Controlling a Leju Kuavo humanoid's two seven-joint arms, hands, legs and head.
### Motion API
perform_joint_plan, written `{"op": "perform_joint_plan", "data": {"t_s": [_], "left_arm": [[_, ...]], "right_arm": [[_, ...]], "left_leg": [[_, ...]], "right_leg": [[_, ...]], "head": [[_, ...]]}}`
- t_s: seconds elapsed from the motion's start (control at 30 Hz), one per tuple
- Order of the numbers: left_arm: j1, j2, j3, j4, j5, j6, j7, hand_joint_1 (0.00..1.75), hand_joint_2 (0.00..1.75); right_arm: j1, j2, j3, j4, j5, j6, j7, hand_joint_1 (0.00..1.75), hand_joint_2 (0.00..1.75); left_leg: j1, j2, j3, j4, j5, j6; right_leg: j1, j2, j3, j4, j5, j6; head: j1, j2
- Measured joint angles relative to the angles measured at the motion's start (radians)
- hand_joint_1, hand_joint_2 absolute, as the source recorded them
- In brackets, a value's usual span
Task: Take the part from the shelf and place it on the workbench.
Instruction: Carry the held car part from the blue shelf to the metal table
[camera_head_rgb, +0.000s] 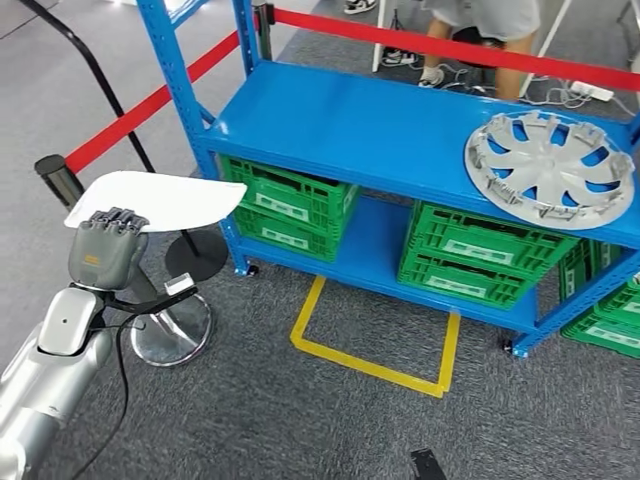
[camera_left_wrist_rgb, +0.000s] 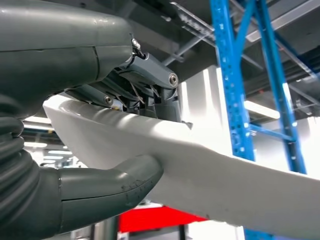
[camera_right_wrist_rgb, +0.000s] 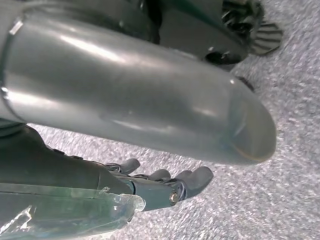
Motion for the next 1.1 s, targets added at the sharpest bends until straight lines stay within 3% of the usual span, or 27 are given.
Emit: {"op": "perform_joint_plan", "data": {"t_s": [0.03,0.1,0.17,0.23,0.27,0.3,0.33,0.4,0.47,0.53,0.6,0.67,0.73,0.77,0.8,0.83,0.9,0.97,1.03,1.07,1.1], "left_arm": [[0.002,0.001,0.001,0.000,0.000,0.000,0.000,1.24,1.75],[0.004,0.005,0.002,-0.001,0.001,0.000,0.000,1.24,1.75],[0.001,0.004,0.004,-0.002,0.002,-0.001,0.000,1.24,1.75],[0.001,0.001,0.004,-0.002,0.003,-0.001,0.000,1.24,1.75],[0.003,0.000,0.004,-0.002,0.003,-0.002,0.000,1.24,1.75],[0.004,0.000,0.004,-0.002,0.003,-0.002,0.000,1.24,1.75],[0.005,0.000,0.004,-0.002,0.003,-0.002,0.000,1.24,1.75],[0.002,-0.001,0.005,-0.002,0.004,-0.002,0.000,1.24,1.75],[-0.002,-0.002,0.005,-0.002,0.006,-0.003,0.000,1.24,1.75],[0.000,-0.001,0.006,-0.002,0.009,-0.003,0.000,1.24,1.75],[0.001,0.000,0.006,-0.002,0.010,-0.004,0.000,1.24,1.75],[-0.001,-0.001,0.006,-0.002,0.011,-0.004,0.000,1.24,1.75],[0.000,-0.004,0.006,-0.002,0.011,-0.005,0.000,1.24,1.75],[0.001,-0.005,0.005,-0.002,0.012,-0.005,0.000,1.24,1.75],[0.003,-0.006,0.005,-0.002,0.012,-0.006,0.000,1.24,1.75],[0.004,-0.006,0.005,-0.002,0.012,-0.006,0.000,1.24,1.75],[0.003,-0.006,0.005,-0.002,0.013,-0.006,0.000,1.24,1.75],[0.001,-0.006,0.006,-0.002,0.014,-0.007,0.000,1.24,1.75],[0.000,-0.004,0.006,-0.002,0.015,-0.008,0.000,1.24,1.75],[0.002,-0.003,0.006,-0.002,0.016,-0.008,0.000,1.24,1.75],[0.002,-0.002,0.006,-0.002,0.017,-0.008,0.000,1.24,1.75]], "right_arm": [[-0.001,0.001,0.000,0.000,-0.001,0.000,0.000,0.00,0.00],[-0.001,0.002,0.000,0.000,-0.002,0.000,0.000,0.00,0.00],[0.000,0.002,0.000,0.000,-0.002,0.000,-0.001,0.00,0.00],[0.003,0.002,0.000,0.000,-0.003,0.000,-0.001,0.00,0.00],[0.004,0.002,0.000,0.000,-0.003,0.000,0.000,0.00,0.00],[0.004,0.002,0.000,0.000,-0.003,0.001,0.000,0.00,0.00],[0.003,0.002,0.000,0.000,-0.004,0.001,0.000,0.00,0.00],[0.002,0.002,0.000,0.000,-0.005,0.001,0.000,0.00,0.00],[0.001,0.002,0.000,0.000,-0.006,0.001,0.000,0.00,0.00],[0.001,0.002,0.000,0.000,-0.008,0.001,0.001,0.00,0.00],[0.000,0.002,0.000,0.000,-0.009,0.000,0.001,0.00,0.00],[0.002,0.002,0.000,0.000,-0.011,0.000,0.001,0.00,0.00],[0.006,0.002,0.000,0.000,-0.012,0.000,0.001,0.00,0.00],[0.008,0.002,0.000,0.000,-0.012,0.000,0.001,0.00,0.00],[0.009,0.002,0.000,0.000,-0.012,-0.001,0.001,0.00,0.00],[0.009,0.002,0.000,0.000,-0.012,-0.001,0.001,0.00,0.00],[0.008,0.002,0.000,0.000,-0.012,-0.002,0.001,0.00,0.00],[0.007,0.001,0.000,0.000,-0.011,-0.002,0.001,0.00,0.00],[0.005,0.001,0.000,0.000,-0.011,-0.002,0.001,0.00,0.00],[0.005,0.001,0.000,0.000,-0.011,-0.002,0.001,0.00,0.00],[0.004,0.002,0.000,0.000,-0.011,-0.002,0.002,0.00,0.00]], "left_leg": [[0.003,-0.008,-0.006,-0.001,0.004,-0.007],[0.001,0.023,-0.022,0.023,-0.016,-0.019],[-0.003,0.086,-0.065,0.121,-0.077,-0.029],[-0.001,0.113,-0.114,0.242,-0.130,-0.037],[0.001,0.118,-0.120,0.267,-0.134,-0.039],[0.002,0.121,-0.106,0.253,-0.120,-0.041],[0.003,0.129,-0.074,0.203,-0.093,-0.041],[-0.002,0.177,0.007,0.068,-0.043,-0.038],[-0.009,0.209,0.041,-0.004,-0.028,-0.024],[-0.013,0.191,0.034,-0.010,-0.025,-0.004],[-0.010,0.168,0.030,-0.013,-0.019,0.010],[-0.006,0.144,0.026,-0.015,-0.013,0.022],[-0.006,0.118,0.021,-0.015,-0.009,0.028],[-0.006,0.104,0.019,-0.014,-0.007,0.028],[-0.006,0.090,0.017,-0.014,-0.006,0.027],[-0.005,0.075,0.017,-0.014,-0.003,0.024],[-0.003,0.046,0.014,-0.010,0.000,0.016],[-0.001,0.022,0.004,-0.007,0.007,0.004],[0.004,0.000,-0.008,-0.008,0.018,-0.011],[0.005,0.006,-0.012,-0.007,0.018,-0.017],[0.003,0.027,-0.019,0.005,0.010,-0.021]], "right_leg": [[-0.001,-0.012,0.000,-0.003,0.004,-0.003],[-0.004,-0.035,0.000,-0.012,0.014,-0.013],[-0.004,-0.062,-0.002,-0.018,0.020,-0.019],[-0.002,-0.093,-0.006,-0.018,0.021,-0.021],[-0.001,-0.108,-0.008,-0.017,0.022,-0.021],[-0.001,-0.123,-0.009,-0.017,0.023,-0.021],[-0.001,-0.137,-0.010,-0.016,0.023,-0.020],[0.003,-0.161,-0.010,-0.012,0.021,-0.015],[0.010,-0.184,-0.012,-0.009,0.020,-0.005],[0.011,-0.204,-0.013,-0.009,0.020,0.004],[0.006,-0.172,-0.024,0.014,-0.001,0.015],[0.002,-0.109,-0.067,0.112,-0.060,0.021],[0.002,-0.086,-0.126,0.244,-0.116,0.022],[0.002,-0.084,-0.142,0.278,-0.122,0.022],[0.001,-0.083,-0.141,0.275,-0.109,0.021],[0.000,-0.078,-0.120,0.231,-0.079,0.020],[-0.006,-0.041,-0.051,0.091,-0.017,0.019],[-0.011,-0.005,-0.012,0.014,0.003,0.018],[-0.008,-0.013,-0.012,0.012,0.003,0.010],[-0.007,-0.024,-0.013,0.012,0.007,0.004],[-0.007,-0.035,-0.014,0.010,0.011,-0.003]], "head": [[0.000,0.000],[-0.006,0.000],[-0.014,0.000],[-0.017,0.000],[-0.018,0.000],[-0.018,0.000],[-0.018,0.000],[-0.019,0.000],[-0.017,0.000],[-0.015,0.000],[-0.013,0.000],[-0.008,0.000],[-0.005,0.000],[-0.005,0.000],[-0.004,0.000],[-0.004,0.000],[-0.004,0.000],[-0.005,0.000],[-0.005,0.000],[-0.005,0.000],[-0.008,0.000]]}}
